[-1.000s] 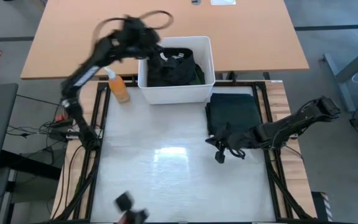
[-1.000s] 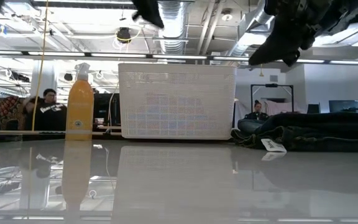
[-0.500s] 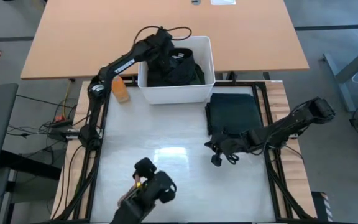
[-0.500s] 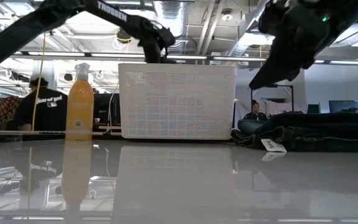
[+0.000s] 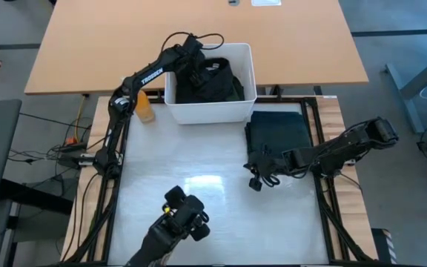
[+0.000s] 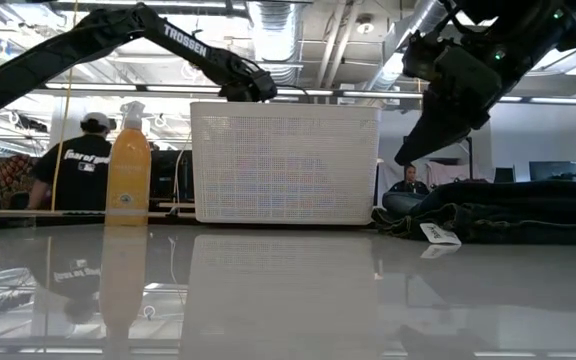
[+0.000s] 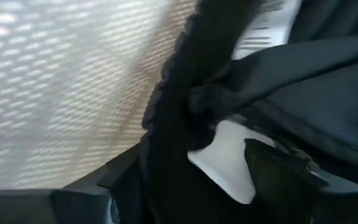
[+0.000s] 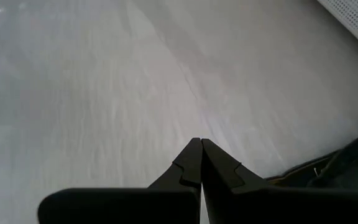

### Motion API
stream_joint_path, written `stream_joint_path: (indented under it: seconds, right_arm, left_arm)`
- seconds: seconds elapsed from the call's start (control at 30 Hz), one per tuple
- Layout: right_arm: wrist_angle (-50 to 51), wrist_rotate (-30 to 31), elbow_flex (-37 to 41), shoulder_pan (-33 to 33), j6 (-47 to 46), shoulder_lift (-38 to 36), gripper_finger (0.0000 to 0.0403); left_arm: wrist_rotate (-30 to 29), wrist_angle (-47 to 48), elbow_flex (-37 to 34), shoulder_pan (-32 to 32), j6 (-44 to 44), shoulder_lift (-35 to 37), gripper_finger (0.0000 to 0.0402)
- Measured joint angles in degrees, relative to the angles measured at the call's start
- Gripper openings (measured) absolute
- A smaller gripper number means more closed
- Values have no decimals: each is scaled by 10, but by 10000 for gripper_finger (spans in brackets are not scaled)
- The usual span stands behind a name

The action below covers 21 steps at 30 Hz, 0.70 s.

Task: Fold laundry
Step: Fold the black shorts from the white laundry organizer

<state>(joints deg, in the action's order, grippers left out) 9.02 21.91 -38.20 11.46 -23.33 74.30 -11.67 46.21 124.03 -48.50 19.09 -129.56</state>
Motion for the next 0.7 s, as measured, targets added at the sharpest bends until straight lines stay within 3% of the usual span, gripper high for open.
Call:
stream_joint_path:
  seconds: [0.13, 0.3, 0.47, 0.7]
  right_arm:
    - [0, 0, 0, 0, 0, 0, 27]
    - [0, 0, 0, 0, 0, 0, 27]
    - [3, 0, 0, 0, 8, 0, 27]
    - [18, 0, 0, 0, 42, -34, 27]
  left_arm:
    - [35, 6, 0, 5, -2, 0, 172]
    - [96, 12, 1, 12, 0, 6, 22]
    - [123, 13, 30, 27, 1, 54, 4]
    - [254, -7, 68, 64, -3, 193, 1]
